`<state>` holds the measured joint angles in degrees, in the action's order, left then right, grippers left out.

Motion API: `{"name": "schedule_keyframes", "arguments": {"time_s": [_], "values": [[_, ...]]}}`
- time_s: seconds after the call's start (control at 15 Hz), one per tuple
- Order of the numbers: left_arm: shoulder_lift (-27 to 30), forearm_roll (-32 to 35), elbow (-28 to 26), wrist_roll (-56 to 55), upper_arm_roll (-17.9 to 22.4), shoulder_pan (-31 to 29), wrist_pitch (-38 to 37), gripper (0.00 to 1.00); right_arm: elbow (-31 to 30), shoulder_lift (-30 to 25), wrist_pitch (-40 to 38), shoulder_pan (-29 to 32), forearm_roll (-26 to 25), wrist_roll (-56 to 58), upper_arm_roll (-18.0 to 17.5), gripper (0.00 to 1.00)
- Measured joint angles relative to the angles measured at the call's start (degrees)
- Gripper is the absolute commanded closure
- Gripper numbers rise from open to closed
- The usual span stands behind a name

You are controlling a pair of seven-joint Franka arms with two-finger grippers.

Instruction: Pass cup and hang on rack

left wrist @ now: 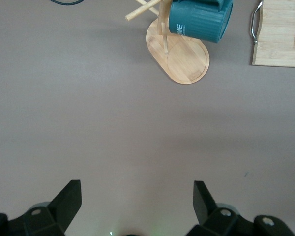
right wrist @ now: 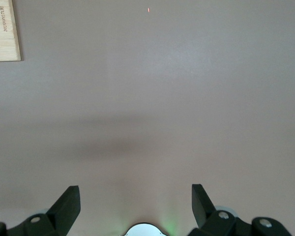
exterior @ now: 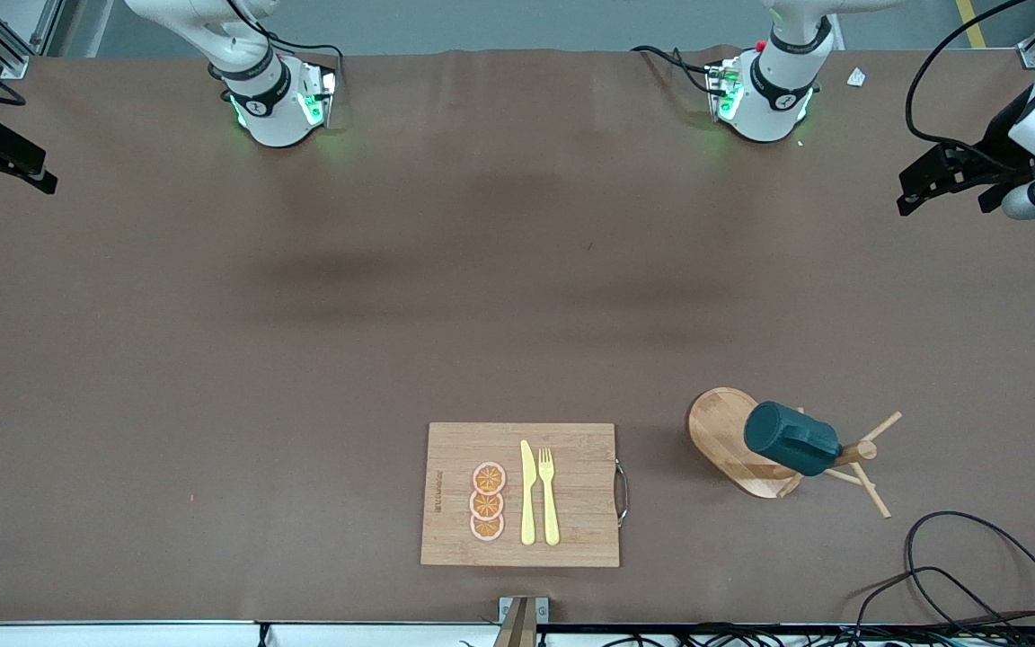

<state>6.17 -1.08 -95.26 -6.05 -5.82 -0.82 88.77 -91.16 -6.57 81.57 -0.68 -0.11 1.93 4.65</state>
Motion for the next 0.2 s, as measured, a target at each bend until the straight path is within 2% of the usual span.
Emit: {"name": "schedule_keyframes", "arguments": {"time_s": [0.2], "values": [[-0.4,0.0,0.0,1.4,0.1,-0.1,0.0,0.00,0.0,0.0,0.0,0.0,0.0,0.0,0.0,0.00]]}}
